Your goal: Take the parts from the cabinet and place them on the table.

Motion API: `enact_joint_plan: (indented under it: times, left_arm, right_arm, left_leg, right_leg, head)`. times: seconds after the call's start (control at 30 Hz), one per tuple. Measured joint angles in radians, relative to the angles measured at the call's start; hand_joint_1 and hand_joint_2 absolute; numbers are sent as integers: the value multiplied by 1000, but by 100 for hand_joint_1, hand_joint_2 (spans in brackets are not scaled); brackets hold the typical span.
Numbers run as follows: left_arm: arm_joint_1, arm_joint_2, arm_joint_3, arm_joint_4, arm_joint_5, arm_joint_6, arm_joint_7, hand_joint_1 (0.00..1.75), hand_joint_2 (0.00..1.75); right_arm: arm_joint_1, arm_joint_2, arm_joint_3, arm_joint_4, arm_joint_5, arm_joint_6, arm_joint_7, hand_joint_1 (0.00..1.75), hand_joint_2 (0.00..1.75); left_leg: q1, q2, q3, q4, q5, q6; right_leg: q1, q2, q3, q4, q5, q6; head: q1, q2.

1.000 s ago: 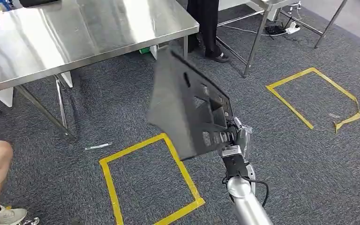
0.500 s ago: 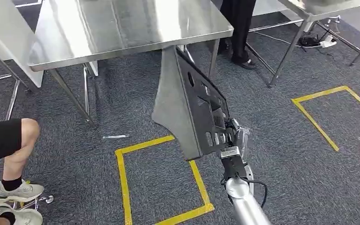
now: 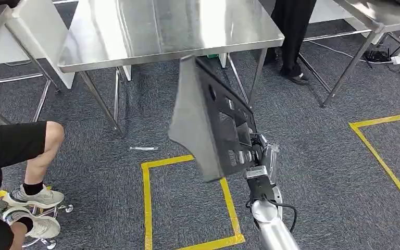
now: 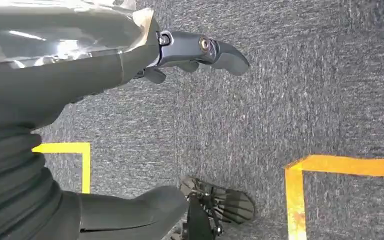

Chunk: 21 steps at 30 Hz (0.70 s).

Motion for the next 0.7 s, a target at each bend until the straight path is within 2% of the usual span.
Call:
enact_joint_plan:
  times: [0.13,0.23,0.27,0.3,0.33,0.7]
  left_arm:
    - [0,5,0,3,2,-7,3,0,175]
    - [1,6,0,6,3,-9,5,0,175]
    - [1,6,0,6,3,-10,5,0,175]
    - [2,6,0,6,3,-10,5,0,175]
    - [2,6,0,7,4,-11,5,0,175]
    - [9,9,3,15,14,-15,-1,0,175]
  right_arm:
    - [-1,0,0,6,-6,2,-12,175,175]
    - [-4,1,0,12,-8,2,-15,175,175]
    - [-5,2,0,13,-8,2,-15,175,175]
    - [-6,3,0,14,-8,2,-15,175,175]
    - [-8,3,0,14,-9,2,-15,175,175]
    - [-28,6,2,34,-9,14,-18,175,175]
  left_leg:
    - [1,1,5,-8,1,-2]
    - [2,1,5,-11,3,-10]
    - [3,1,5,-11,2,-19]
    - [4,1,5,-12,2,-33]
    - [6,1,5,-12,1,-41]
    - [-4,1,4,-12,1,-40]
  right_leg:
    - [4,1,0,1,-1,-4]
    - [6,1,0,1,-3,-8]
    - [7,1,0,1,-3,-8]
    - [8,1,-1,2,-3,-8]
    - [9,1,0,2,-4,-9]
    - [2,0,2,-3,-3,-9]
  head:
    - [0,0]
    - [0,0]
    - [0,0]
    - [0,0]
    - [0,0]
    - [0,0]
